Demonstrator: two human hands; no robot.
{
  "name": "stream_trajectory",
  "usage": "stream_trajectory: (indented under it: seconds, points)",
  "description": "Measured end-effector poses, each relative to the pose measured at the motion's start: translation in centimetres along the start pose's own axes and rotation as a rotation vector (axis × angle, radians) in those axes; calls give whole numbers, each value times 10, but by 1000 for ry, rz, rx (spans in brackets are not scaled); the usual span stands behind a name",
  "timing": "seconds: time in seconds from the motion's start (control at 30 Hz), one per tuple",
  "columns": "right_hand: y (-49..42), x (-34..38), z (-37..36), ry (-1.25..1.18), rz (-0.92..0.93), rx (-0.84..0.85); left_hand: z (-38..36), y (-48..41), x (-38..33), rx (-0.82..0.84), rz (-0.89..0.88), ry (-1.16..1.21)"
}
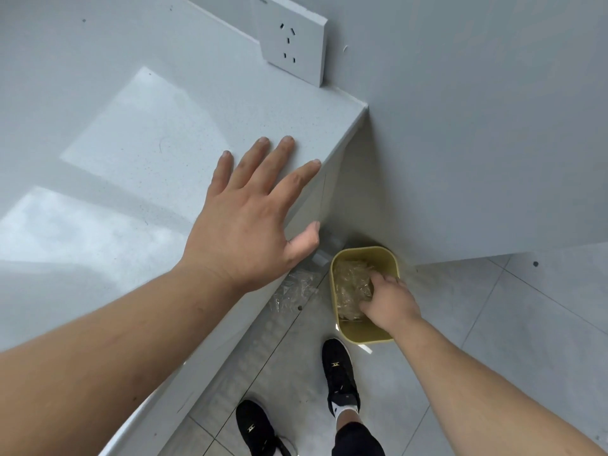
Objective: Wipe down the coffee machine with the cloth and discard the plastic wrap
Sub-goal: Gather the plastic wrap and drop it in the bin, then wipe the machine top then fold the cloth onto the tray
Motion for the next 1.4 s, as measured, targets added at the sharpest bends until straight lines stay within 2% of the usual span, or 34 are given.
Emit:
stream_trajectory:
  seconds: [0.3,0.53,0.8,1.03,1.4]
  points:
    - [46,12,53,52,65,-58,2,1,-1,14,4,-12]
    - [92,27,106,89,150,-202,7,1,-6,159,53,-25]
    - [148,34,180,92,221,-361,51,23,-24,254,147,24]
    - [195,57,246,98,320,-472,106,39,-30,216,248,56]
    - [248,131,332,156,549,-619,206,53,-23,14,350,13]
Point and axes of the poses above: each hand's wrist, its own y-axis away from the middle knuckle, its own z-axis out of the back of the hand, x = y × z, the point moved 5 cm from there along -y, towards the middle knuckle, and after that the axes turned 10 degrees about y, right-handed, at the moved point
